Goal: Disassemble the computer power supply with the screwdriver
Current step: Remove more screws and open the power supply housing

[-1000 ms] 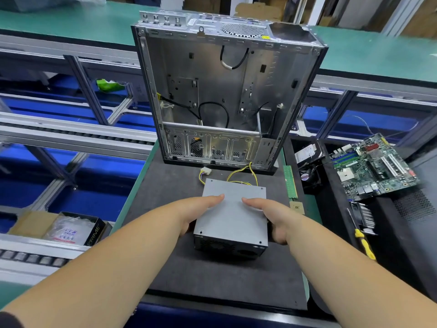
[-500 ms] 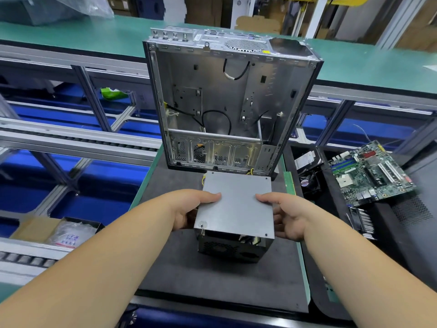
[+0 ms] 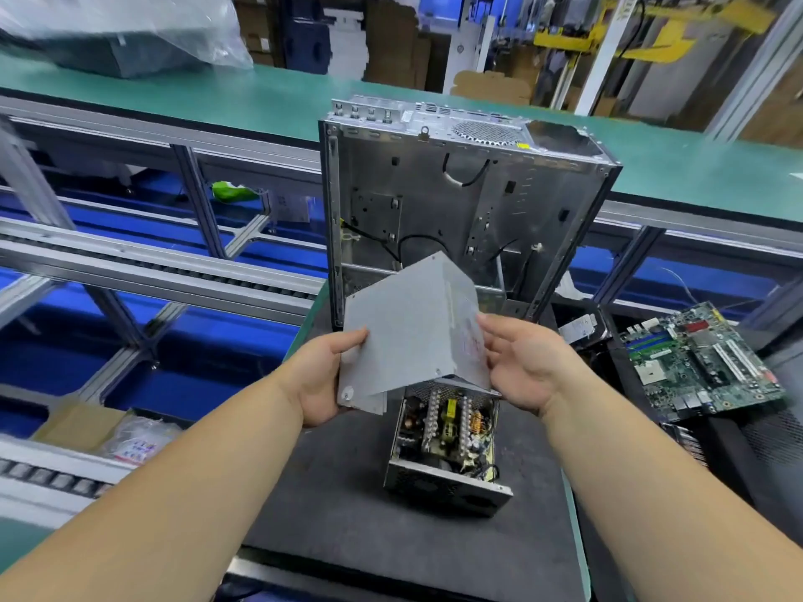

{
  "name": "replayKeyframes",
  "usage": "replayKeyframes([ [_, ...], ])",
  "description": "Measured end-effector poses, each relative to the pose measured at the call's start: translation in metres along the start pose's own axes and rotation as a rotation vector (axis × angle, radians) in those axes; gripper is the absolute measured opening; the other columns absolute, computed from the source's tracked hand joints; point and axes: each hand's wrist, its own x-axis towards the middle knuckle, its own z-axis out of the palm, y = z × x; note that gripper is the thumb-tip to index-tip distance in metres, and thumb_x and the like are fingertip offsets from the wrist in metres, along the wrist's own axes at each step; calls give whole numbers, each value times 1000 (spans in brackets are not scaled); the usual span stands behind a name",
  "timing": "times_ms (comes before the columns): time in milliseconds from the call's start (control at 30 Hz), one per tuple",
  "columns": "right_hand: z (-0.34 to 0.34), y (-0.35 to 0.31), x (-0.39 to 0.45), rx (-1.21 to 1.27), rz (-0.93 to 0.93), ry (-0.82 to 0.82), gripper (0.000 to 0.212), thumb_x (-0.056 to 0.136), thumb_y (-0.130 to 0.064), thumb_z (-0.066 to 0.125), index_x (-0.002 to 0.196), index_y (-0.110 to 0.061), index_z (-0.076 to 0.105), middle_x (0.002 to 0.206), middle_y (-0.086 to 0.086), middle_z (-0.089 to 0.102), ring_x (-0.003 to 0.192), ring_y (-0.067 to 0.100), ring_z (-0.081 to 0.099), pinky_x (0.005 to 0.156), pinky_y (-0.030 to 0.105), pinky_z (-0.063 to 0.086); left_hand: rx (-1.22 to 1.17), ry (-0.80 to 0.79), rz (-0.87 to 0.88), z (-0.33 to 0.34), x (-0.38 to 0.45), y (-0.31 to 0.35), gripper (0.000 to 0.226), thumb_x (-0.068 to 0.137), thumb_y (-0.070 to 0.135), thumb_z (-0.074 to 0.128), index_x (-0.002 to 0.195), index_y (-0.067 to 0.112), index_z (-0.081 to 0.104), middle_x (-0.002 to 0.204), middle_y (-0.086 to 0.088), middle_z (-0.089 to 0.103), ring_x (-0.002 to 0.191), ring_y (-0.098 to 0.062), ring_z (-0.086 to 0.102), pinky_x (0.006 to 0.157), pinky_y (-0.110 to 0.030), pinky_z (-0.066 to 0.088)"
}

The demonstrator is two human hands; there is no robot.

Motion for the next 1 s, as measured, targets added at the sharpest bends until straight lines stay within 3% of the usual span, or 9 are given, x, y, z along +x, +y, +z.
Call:
replayKeyframes([
  [100,29,5,9,-107,-74,-20,7,94,-3,59,98,-7,64,84,10,73,75,23,70,75,47,57,-104,0,71,-21,0,-4,36,98,33,47,122,13,66,118,-7,71,103,-26,69,89,-43,51],
  [167,47,11,13,-184,-109,-53,14,91,1,62,103,-6,63,83,7,74,75,22,70,74,47,59,-145,29,94,-35,0,-6,30,97,29,49,115,11,65,98,-3,72,84,-22,69,79,-37,51],
  [267,71,29,18,-351,-251,-83,24,82,8,69,97,-10,66,78,-1,62,71,15,61,61,26,54,-181,116,79,-54,2,-9,11,83,27,59,81,18,54,67,2,43,59,-15,43,65,-26,37],
  [333,84,43,20,-625,-373,-115,27,78,5,75,87,-19,67,75,-5,56,66,7,56,59,17,48,-225,153,86,-66,4,-12,8,80,25,57,81,17,58,80,-6,48,73,-22,45,77,-32,42],
  [433,98,67,24,-1034,-522,-153,32,76,-2,79,82,-28,62,79,-9,54,68,4,52,67,14,45,-230,226,52,-84,6,-18,31,89,20,46,107,10,68,101,-16,67,94,-31,61,96,-45,48],
  [633,113,104,36,-1293,-612,-206,32,80,-5,76,87,-28,54,86,-11,50,79,6,50,78,22,44,-102,380,21,-124,12,-24,27,88,8,53,70,1,73,68,-16,68,56,-28,68,52,-33,56],
  [833,137,121,42,-1460,-746,-219,20,87,-11,67,101,-17,55,90,-8,43,83,16,46,73,34,42,-1,384,27,-148,24,-13,37,82,6,64,45,13,69,57,-11,65,46,-24,64,45,-29,51],
  [933,145,125,46,-1542,-789,-215,18,88,-7,62,102,-14,53,93,-6,41,85,18,41,73,36,39,98,383,13,-152,26,-9,31,83,7,61,55,13,73,58,-8,66,47,-22,63,44,-27,49],
  [1000,145,126,51,-1610,-798,-220,19,86,-1,59,101,-12,53,97,-1,46,88,23,43,72,39,40,101,385,65,-155,28,-10,24,92,14,55,82,10,76,73,-8,72,65,-23,66,57,-29,51],
])
